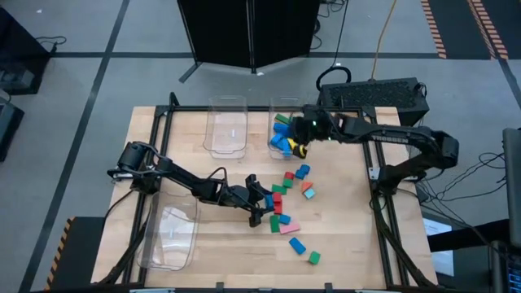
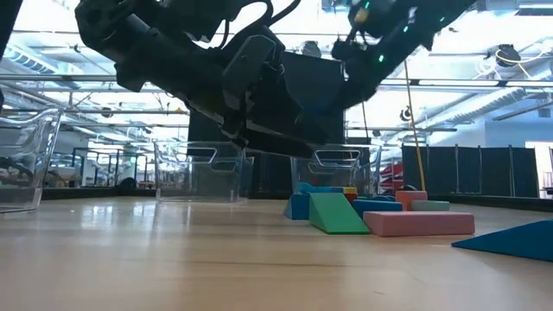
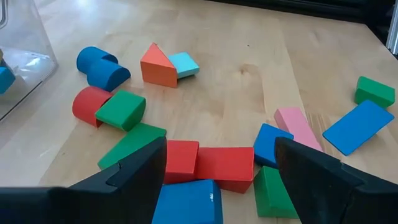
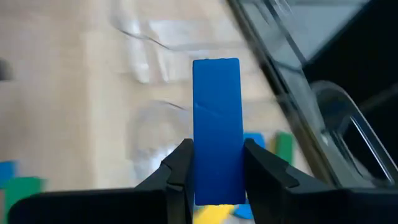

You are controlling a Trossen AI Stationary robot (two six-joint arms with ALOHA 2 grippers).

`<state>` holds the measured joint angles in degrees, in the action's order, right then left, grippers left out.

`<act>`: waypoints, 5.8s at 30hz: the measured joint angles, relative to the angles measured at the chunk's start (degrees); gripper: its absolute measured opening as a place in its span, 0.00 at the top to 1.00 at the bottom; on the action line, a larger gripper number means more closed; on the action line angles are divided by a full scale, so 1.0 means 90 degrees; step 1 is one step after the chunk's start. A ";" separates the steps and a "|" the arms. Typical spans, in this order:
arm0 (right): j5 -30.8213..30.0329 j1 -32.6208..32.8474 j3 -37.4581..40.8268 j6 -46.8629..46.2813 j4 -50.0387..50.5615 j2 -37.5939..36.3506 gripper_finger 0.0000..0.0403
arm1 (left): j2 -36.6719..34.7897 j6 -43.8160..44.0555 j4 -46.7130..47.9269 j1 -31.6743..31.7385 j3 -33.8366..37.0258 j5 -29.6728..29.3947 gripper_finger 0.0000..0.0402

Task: Sort blocks by size
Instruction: Put the dark blue rectangular block into the top right transparent bin, then put the pink rectangular block into the top right transparent bin

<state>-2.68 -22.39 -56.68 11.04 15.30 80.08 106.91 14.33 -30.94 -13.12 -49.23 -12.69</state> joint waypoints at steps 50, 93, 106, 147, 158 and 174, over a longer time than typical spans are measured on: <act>0.1601 -0.1669 -0.2519 -0.0243 0.2454 0.3001 0.58 | 0.0000 -0.0134 0.0029 0.0002 0.0000 -0.0104 0.26; 0.0779 0.2878 0.2964 -0.2513 -0.1479 -0.1322 0.76 | 0.0000 0.0033 0.0114 -0.0136 0.0000 -0.0294 0.26; -0.0065 0.4571 0.2969 -0.2907 -0.2476 -0.0352 0.75 | 0.0000 0.0039 0.0114 -0.0267 0.0000 -0.0294 0.26; -0.0585 0.5330 0.2957 -0.3170 -0.4382 0.1891 0.76 | 0.0000 0.0036 0.0116 -0.0297 0.0001 -0.0459 0.26; -0.0566 0.5327 0.2969 -0.2988 -0.4445 0.1539 0.74 | 0.0000 0.0038 0.0183 -0.0297 0.0002 -0.0459 0.26; -0.1566 0.5132 0.2962 -0.2624 -0.3422 0.0731 0.75 | 0.0000 0.0039 0.0181 -0.0297 0.0002 -0.0459 0.26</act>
<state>-16.77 23.80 -30.02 -12.57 -15.51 86.66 106.91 14.68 -29.31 -15.79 -49.21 -16.82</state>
